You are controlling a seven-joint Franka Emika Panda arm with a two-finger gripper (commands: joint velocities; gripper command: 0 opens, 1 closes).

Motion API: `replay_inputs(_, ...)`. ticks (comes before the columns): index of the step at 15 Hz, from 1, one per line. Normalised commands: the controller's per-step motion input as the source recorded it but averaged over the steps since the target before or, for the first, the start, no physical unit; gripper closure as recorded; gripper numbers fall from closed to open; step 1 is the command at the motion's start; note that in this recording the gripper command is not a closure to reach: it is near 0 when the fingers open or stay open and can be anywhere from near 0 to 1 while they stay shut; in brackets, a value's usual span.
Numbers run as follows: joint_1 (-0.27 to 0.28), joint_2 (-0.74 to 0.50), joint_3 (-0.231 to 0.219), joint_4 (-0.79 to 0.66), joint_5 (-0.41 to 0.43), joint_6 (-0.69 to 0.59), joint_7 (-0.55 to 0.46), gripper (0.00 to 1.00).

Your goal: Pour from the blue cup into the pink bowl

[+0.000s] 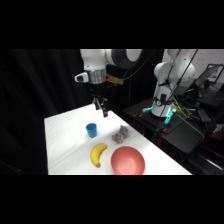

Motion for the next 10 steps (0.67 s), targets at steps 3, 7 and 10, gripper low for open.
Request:
replay_inputs(3,-0.024,0.06,0.008,0.08,-0.064,0.02,0.01,0.0)
replay_inputs(7,-0.048,0.21,-0.026,0.24,-0.121,0.22,0.05,0.0)
replay_inputs(10,-0.046,0.26,-0.023,0.21,-0.088,0.29,0.06,0.0)
